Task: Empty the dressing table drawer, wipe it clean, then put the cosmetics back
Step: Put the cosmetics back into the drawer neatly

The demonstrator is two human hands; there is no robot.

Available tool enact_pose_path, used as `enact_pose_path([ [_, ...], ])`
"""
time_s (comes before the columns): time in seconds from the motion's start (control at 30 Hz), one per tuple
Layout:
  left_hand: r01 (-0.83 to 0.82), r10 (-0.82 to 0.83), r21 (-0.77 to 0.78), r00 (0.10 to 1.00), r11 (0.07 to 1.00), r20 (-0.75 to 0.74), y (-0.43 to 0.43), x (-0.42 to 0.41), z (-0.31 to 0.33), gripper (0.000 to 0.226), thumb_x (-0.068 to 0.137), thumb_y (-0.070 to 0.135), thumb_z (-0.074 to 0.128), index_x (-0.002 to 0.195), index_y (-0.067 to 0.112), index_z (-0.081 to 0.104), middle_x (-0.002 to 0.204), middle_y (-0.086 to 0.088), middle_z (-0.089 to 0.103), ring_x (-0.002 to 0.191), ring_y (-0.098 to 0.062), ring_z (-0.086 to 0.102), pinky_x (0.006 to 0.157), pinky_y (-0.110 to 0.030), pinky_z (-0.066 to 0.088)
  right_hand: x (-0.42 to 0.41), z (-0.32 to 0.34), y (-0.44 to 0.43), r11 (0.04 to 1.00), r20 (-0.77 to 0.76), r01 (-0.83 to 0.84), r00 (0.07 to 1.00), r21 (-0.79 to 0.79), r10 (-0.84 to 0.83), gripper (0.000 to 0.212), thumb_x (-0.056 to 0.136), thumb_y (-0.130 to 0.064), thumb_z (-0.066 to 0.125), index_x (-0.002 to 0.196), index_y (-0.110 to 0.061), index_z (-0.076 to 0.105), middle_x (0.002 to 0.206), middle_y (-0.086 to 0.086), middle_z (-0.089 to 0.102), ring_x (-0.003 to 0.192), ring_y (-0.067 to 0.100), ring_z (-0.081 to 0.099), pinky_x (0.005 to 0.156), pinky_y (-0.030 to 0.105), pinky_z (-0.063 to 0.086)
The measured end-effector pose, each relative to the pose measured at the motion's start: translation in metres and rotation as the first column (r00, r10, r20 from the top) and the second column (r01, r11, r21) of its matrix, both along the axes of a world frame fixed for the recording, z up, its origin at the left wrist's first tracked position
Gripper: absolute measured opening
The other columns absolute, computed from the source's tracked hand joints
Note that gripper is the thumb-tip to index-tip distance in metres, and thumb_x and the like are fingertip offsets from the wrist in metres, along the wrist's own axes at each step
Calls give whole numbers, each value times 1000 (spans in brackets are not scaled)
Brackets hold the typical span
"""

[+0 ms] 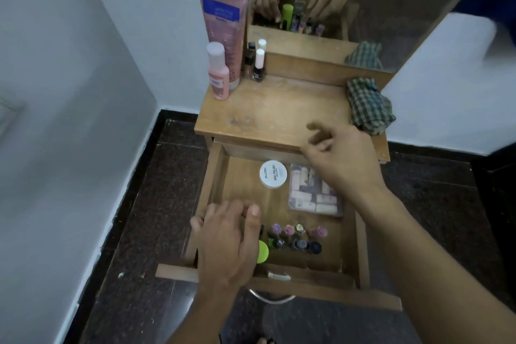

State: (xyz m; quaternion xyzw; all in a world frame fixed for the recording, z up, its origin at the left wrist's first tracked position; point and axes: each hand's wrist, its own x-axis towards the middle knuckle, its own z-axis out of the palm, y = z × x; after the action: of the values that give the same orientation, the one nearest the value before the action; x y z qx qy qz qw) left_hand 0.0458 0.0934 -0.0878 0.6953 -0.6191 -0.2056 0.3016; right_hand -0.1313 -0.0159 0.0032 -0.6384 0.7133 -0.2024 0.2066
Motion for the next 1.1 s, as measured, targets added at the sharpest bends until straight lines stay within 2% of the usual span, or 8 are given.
enact_pose_path([
  [0.17, -13, 13, 7, 1000, 1000, 4, -2, 1, -2, 63, 101, 65, 12, 98, 36, 67, 94, 26, 62, 93, -3, 51, 93, -48, 36, 54, 17, -89, 976, 64, 42, 998, -213, -29, 36, 87, -30, 65, 123, -29, 69, 103, -9, 71, 99, 17, 67, 88, 36, 55],
  [0.37, -28, 28, -8, 999, 1000, -33, -5, 1, -3, 59, 102, 65, 13, 98, 37, 66, 90, 28, 59, 91, 2, 47, 92, -39, 32, 92, 16, -143, 958, -139, -39, 990, -284, -1, 34, 92, -24, 63, 126, -28, 67, 117, -2, 71, 110, 22, 64, 83, 33, 48],
  [0.47, -31, 31, -5, 999, 1000, -40, -5, 1, -4, 62, 102, 64, 12, 97, 34, 67, 89, 26, 59, 90, 2, 45, 89, -36, 29, 95, 11, -151, 963, -236, -92, 971, -252, 31, 26, 94, -20, 62, 118, -24, 70, 113, -1, 71, 103, 21, 66, 77, 33, 48],
  [0.63, -22, 21, -21, 999, 1000, -49, -4, 2, -5, 62, 102, 62, 13, 98, 33, 68, 89, 25, 61, 89, 2, 45, 88, -34, 27, 94, 7, -153, 955, -242, -82, 970, -285, 11, 19, 96, -15, 60, 110, -23, 69, 104, -5, 68, 92, 15, 62, 79, 31, 51],
  [0.73, -16, 15, -14, 998, 1000, -56, -3, 3, -5, 65, 102, 63, 11, 99, 32, 68, 91, 23, 62, 91, 1, 46, 90, -36, 29, 88, 13, -148, 952, -269, -98, 963, -289, 18, 18, 95, -14, 59, 109, -21, 69, 94, -8, 60, 85, 11, 52, 72, 27, 40],
  [0.83, -22, 21, -15, 997, 1000, -70, -3, 4, -4, 69, 102, 64, 10, 99, 29, 69, 93, 19, 65, 93, -4, 49, 93, -41, 31, 71, 21, -128, 929, -234, -96, 972, -356, 10, 14, 92, -16, 61, 102, -21, 70, 94, -8, 66, 85, 9, 54, 73, 27, 47],
  [0.93, -22, 20, -18, 997, 1000, -79, -3, 2, -3, 73, 101, 64, 7, 100, 27, 70, 96, 16, 68, 95, -6, 49, 94, -43, 32, 39, 21, -90, 911, -130, -89, 991, -402, 39, 12, 86, -23, 58, 93, -22, 69, 92, -4, 73, 85, 16, 66, 74, 36, 55],
  [1.1, -32, 29, -22, 995, 999, -101, -1, 1, -1, 76, 100, 64, 4, 98, 26, 70, 92, 14, 67, 93, -11, 52, 90, -41, 29, -8, 9, 15, 947, -125, -92, 991, -308, 56, 22, 92, -24, 68, 112, -18, 76, 100, 0, 71, 89, 16, 65, 82, 36, 53],
])
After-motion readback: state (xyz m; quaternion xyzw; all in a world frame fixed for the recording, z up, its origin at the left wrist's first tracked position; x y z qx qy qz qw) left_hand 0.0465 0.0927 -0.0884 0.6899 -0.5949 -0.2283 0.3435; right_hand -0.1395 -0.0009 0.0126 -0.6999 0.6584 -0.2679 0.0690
